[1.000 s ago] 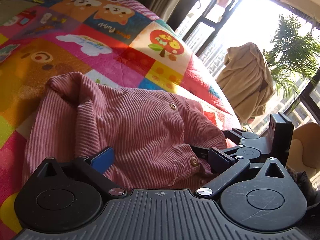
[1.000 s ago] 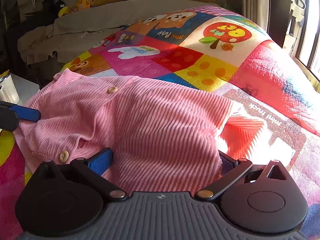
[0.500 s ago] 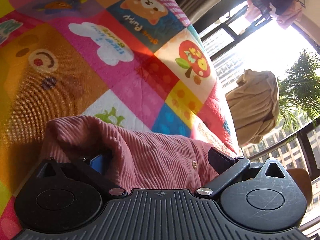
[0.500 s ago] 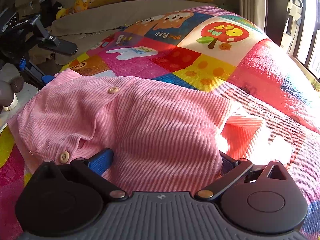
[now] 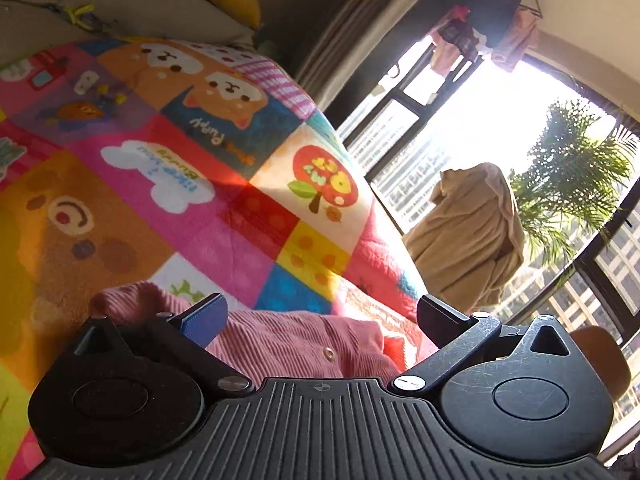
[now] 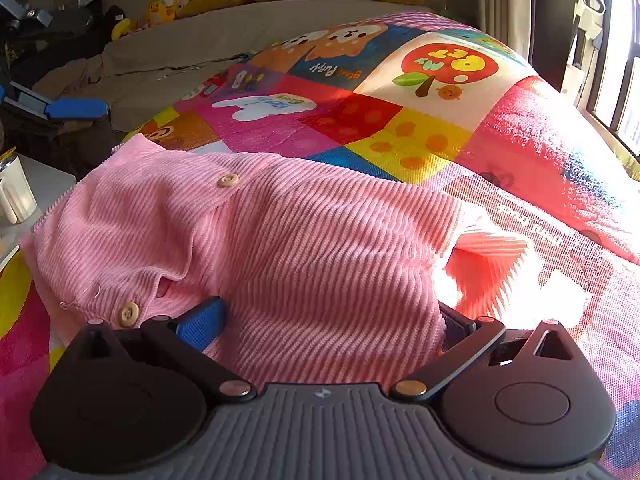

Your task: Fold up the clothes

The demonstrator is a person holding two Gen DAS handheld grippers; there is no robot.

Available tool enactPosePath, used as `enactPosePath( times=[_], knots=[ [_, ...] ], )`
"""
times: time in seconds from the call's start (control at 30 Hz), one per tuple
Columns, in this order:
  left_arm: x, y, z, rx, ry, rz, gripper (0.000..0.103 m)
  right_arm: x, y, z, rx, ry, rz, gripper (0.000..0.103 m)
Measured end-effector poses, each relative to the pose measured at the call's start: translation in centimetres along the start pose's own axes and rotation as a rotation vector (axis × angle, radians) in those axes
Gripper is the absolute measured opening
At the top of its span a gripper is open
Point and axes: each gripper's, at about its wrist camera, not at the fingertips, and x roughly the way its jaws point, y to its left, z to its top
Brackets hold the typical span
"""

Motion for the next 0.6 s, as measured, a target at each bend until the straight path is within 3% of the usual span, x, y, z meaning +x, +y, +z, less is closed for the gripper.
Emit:
enactPosePath(
  times=[0.1, 0.17, 0.23, 0.33, 0.47, 0.6],
  knots=[
    [3.8, 1.0, -3.0, -0.03, 0.074, 0.085, 0.103, -0.2, -0.4, 0.0, 0.009, 0.008, 0.024, 0.103],
    [4.7, 1.9, -3.8, -0.048, 0.059, 0.125, 0.103, -0.8, -1.0, 0.2, 0.029, 0.009, 0.058, 0.103],
    [4.4, 2.4, -3.7, -0.078, 0.042, 0.114, 0.103, -2.0, -1.9, 0.7, 0.039, -0.034, 0.072, 0.103],
    [4.2, 3.2, -3.6, -0.123, 0.034, 0.089, 0.103, -3.4, -2.8, 2.1, 0.029, -0.114, -0.034, 0.103],
    [3.8, 2.6, -3.8, -0.088, 0.025, 0.095, 0.103, -2.0, -2.6, 2.9, -0.096, -0.129, -0.366, 0.103],
    [2.7, 0.3, -4.2, 0.014, 0.007, 0.114, 0.103, 0.8, -3.7, 1.9, -0.117, -0.001, -0.412, 0.103]
  ],
)
